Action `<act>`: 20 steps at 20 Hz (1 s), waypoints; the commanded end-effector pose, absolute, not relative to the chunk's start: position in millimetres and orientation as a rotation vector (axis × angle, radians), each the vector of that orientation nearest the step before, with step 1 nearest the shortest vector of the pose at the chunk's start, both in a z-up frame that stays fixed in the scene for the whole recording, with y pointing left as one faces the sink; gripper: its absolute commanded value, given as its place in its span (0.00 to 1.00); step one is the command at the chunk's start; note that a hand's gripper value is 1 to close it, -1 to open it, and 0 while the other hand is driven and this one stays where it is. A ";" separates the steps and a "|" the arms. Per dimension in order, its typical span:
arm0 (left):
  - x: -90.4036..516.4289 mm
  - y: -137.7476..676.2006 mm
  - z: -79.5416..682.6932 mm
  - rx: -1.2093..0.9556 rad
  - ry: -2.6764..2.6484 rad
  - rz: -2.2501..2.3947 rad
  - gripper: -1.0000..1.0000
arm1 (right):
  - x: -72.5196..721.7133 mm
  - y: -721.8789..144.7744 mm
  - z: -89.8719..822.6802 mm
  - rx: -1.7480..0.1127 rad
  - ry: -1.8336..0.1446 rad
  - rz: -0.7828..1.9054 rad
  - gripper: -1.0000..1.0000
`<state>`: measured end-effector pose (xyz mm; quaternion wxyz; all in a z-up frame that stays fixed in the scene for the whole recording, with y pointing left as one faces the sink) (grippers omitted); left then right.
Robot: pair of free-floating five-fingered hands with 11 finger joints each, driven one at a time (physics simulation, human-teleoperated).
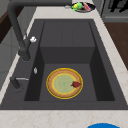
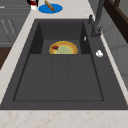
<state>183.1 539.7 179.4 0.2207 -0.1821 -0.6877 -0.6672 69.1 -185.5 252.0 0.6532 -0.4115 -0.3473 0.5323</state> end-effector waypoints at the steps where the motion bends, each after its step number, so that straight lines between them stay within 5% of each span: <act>1: 177.2 528.5 196.3 -0.496 -1.901 -1.853 1.00 | 69.1 -185.5 252.0 -0.934 -0.788 1.208 0.50; 20: 171.7 436.4 283.5 -0.478 -1.851 -1.876 1.00 | 69.1 -185.5 252.0 -0.934 -0.788 1.208 0.50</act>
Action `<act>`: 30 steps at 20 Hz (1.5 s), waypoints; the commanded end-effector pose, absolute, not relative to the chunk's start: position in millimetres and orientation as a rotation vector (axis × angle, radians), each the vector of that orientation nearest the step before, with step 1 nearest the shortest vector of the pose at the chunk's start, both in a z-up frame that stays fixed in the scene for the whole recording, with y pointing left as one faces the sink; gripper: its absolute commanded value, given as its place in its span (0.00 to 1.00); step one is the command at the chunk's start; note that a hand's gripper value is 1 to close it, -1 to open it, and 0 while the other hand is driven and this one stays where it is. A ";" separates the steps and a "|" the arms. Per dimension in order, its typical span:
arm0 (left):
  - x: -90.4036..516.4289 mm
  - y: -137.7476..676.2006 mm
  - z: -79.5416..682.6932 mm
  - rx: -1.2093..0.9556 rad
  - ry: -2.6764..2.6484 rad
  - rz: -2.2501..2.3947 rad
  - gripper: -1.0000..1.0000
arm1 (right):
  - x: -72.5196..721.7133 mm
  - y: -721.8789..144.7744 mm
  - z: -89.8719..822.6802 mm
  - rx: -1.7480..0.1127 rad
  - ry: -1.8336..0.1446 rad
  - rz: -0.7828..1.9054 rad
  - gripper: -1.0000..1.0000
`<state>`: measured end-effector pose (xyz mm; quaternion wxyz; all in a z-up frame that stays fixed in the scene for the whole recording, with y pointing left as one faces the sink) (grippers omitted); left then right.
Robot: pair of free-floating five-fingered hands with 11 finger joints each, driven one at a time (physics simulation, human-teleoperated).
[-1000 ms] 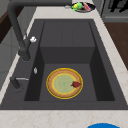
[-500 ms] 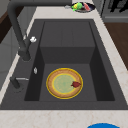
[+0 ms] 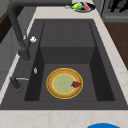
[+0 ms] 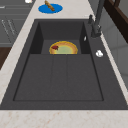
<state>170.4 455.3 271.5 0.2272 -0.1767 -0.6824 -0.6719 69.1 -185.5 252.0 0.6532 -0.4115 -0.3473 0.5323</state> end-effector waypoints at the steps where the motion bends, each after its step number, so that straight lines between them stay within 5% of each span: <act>1: 174.3 430.4 286.0 -0.477 -1.849 -1.877 1.00 | 69.1 -185.5 252.0 -0.934 -0.788 1.208 0.50; 16: 176.9 331.1 314.5 -0.460 -1.812 -1.903 1.00 | 69.1 -185.5 252.0 -0.934 -0.788 1.208 0.50; 30: 240.6 276.6 298.5 -0.429 -1.828 -1.831 1.00 | 69.1 -185.5 252.0 -0.934 -0.788 1.208 0.50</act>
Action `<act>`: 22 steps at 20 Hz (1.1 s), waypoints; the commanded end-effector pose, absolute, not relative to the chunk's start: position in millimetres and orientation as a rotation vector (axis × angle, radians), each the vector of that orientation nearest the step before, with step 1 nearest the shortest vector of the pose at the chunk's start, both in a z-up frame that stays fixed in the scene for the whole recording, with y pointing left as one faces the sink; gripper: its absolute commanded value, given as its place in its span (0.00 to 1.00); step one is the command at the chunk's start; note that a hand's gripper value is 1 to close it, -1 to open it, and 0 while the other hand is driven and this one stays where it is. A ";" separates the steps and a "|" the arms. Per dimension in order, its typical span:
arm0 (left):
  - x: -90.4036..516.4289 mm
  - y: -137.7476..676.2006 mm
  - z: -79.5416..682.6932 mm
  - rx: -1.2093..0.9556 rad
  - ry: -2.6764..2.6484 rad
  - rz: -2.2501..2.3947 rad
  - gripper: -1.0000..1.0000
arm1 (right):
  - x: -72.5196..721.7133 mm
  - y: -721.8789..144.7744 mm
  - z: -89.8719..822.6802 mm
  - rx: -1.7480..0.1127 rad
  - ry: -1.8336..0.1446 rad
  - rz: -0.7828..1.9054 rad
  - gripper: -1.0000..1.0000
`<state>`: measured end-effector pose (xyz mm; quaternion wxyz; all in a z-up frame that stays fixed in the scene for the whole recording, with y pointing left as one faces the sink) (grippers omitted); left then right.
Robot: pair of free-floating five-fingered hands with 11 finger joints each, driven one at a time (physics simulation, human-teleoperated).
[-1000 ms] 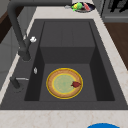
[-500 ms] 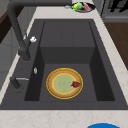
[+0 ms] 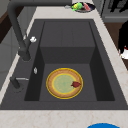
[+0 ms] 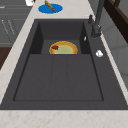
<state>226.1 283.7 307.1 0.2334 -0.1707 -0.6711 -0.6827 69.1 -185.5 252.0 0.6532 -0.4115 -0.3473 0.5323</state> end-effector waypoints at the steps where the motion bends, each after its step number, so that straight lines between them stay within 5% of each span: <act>1: 244.8 269.9 294.1 -0.443 -1.827 -1.836 1.00 | 69.1 -185.5 252.0 -0.934 -0.788 1.208 0.50; 22: 360.2 166.6 155.4 -0.463 -1.924 -1.845 1.00 | 69.1 -185.5 252.0 -0.934 -0.788 1.208 0.50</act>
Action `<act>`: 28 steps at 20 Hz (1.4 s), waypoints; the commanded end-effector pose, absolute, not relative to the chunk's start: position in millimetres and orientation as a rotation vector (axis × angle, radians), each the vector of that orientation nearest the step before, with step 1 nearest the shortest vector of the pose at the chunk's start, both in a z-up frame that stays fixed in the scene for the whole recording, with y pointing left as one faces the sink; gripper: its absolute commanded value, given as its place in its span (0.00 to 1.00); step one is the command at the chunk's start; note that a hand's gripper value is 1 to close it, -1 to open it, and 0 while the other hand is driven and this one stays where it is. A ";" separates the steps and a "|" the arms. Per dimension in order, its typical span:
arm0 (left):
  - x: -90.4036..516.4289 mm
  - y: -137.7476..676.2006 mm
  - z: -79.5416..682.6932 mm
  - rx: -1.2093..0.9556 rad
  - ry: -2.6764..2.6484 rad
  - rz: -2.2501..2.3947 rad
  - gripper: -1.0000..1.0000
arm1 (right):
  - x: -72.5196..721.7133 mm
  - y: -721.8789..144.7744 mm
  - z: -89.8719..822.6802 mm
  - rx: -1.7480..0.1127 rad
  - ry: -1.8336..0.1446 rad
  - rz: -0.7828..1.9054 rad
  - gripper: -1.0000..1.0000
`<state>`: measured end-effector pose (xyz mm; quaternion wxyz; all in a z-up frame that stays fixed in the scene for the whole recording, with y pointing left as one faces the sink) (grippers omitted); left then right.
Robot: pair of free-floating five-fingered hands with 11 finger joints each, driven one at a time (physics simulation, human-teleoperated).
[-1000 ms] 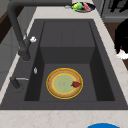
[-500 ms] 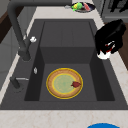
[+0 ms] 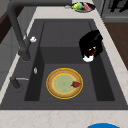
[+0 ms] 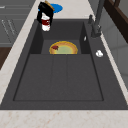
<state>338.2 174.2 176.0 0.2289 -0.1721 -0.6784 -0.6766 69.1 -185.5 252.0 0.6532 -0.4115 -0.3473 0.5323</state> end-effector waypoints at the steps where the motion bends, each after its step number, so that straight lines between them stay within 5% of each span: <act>1: 367.9 165.1 146.2 -0.456 -1.925 -1.852 1.00 | 69.1 -185.5 252.0 -0.934 -0.788 1.208 0.50; 28: 459.0 174.6 -32.8 -0.397 -1.895 -1.902 1.00 | 69.1 -185.5 252.0 -0.934 -0.788 1.208 0.50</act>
